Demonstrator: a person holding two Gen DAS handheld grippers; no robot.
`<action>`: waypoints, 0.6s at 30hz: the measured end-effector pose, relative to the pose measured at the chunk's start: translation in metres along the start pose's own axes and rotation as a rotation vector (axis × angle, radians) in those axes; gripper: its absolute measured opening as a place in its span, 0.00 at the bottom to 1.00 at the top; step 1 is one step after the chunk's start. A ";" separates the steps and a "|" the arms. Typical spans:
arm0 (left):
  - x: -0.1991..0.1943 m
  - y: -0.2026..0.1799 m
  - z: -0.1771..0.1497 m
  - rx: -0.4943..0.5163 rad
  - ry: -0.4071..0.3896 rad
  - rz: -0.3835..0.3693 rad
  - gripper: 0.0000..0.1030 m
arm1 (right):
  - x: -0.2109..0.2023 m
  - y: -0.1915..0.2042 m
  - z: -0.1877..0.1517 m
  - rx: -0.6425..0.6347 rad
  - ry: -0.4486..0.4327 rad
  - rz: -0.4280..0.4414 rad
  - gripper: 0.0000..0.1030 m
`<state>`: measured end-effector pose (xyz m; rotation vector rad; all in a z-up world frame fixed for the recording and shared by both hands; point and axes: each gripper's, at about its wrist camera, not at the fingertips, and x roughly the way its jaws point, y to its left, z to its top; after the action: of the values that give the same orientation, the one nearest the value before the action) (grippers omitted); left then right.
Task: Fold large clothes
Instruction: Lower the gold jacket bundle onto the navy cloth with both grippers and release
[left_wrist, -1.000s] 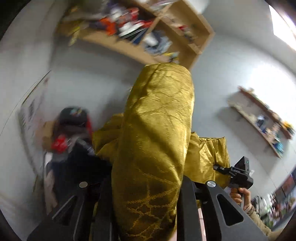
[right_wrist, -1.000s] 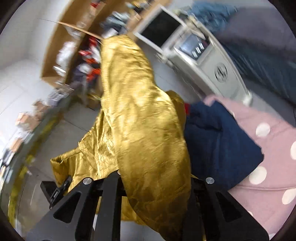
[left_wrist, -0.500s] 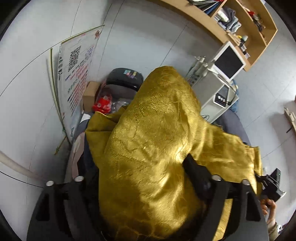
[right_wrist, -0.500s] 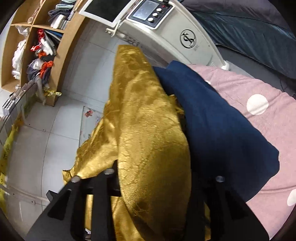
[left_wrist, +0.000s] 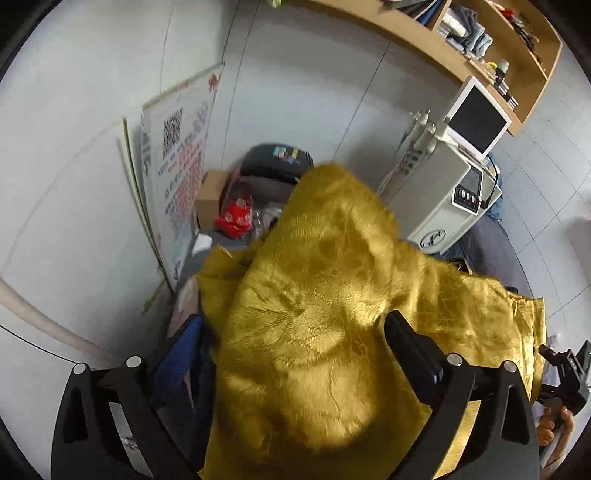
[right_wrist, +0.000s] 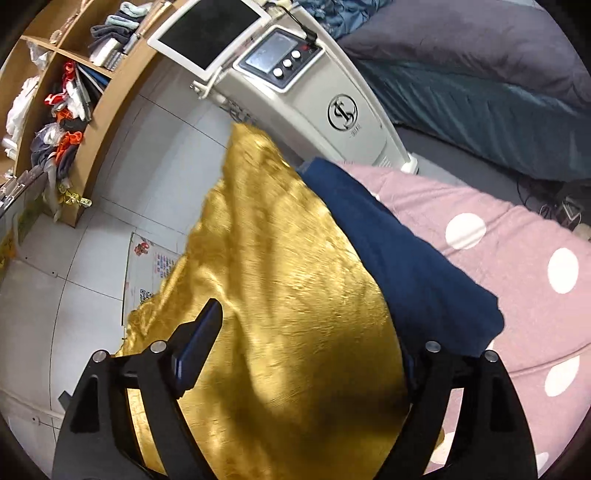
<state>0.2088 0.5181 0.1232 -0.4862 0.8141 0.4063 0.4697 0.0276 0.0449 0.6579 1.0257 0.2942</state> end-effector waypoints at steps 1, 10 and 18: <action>-0.010 -0.003 0.001 0.006 -0.021 0.008 0.94 | -0.007 0.004 0.000 -0.008 -0.011 -0.005 0.81; -0.103 -0.065 0.003 0.210 -0.190 0.074 0.94 | -0.084 0.053 -0.020 -0.189 -0.192 -0.104 0.89; -0.149 -0.128 -0.023 0.394 -0.249 0.056 0.94 | -0.127 0.120 -0.065 -0.442 -0.208 -0.133 0.95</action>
<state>0.1688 0.3779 0.2567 -0.0443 0.6457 0.3394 0.3584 0.0782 0.1855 0.2133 0.7659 0.3157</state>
